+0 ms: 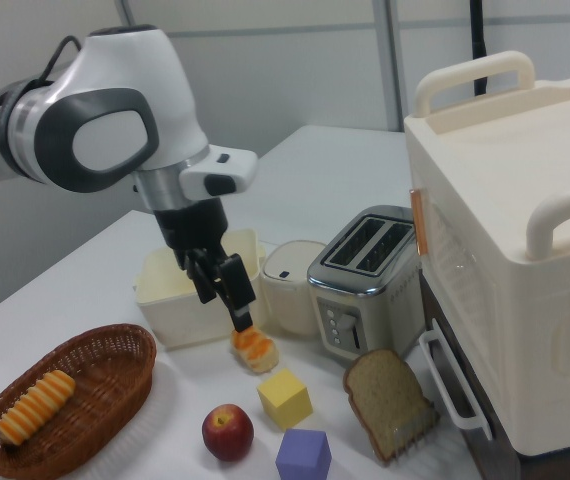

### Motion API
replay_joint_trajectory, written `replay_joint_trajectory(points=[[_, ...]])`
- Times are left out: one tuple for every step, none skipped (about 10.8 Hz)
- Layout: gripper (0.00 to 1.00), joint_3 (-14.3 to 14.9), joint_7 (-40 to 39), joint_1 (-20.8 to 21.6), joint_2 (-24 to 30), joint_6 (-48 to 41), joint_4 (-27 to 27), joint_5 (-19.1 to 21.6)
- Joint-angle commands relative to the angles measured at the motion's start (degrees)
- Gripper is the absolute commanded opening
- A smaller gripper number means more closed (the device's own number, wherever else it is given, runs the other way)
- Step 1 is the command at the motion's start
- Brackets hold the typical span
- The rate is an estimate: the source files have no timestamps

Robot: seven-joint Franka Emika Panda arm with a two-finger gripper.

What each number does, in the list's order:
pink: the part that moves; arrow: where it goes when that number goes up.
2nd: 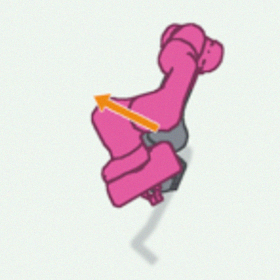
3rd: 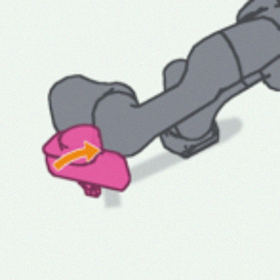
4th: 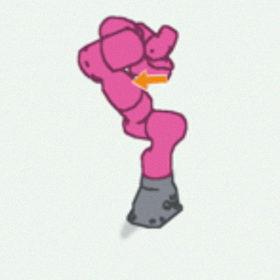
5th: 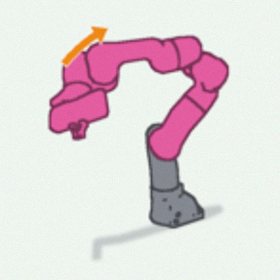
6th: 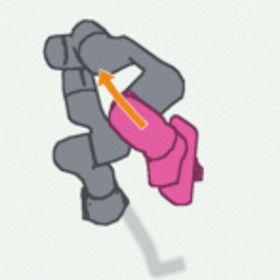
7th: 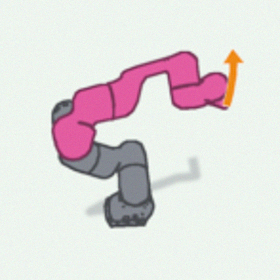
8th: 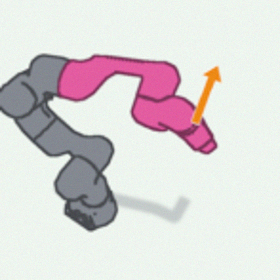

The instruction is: Put the bread on the table

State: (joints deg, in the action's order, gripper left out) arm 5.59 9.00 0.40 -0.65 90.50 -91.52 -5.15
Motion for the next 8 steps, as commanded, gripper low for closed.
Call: replay_joint_trajectory(points=[[1.0,-0.14,-1.62,-1.89,-0.31,-1.02,1.17,2.34],[1.0,-0.4,-1.53,-1.89,-0.23,-1.11,1.08,2.34],[1.0,-0.49,-1.53,-1.98,-0.05,-1.29,1.08,2.34],[1.0,-0.49,-1.44,-1.89,-0.14,-1.03,1.08,2.34],[1.0,-0.49,-1.44,-1.89,-0.22,-1.02,1.08,2.34],[1.0,-0.58,-1.44,-1.98,-0.14,-1.11,1.08,2.34],[1.0,-0.49,-1.62,-1.98,-0.05,-1.11,1.08,2.34],[1.0,-0.49,-1.53,-1.98,-0.05,-1.29,1.08,2.34]])
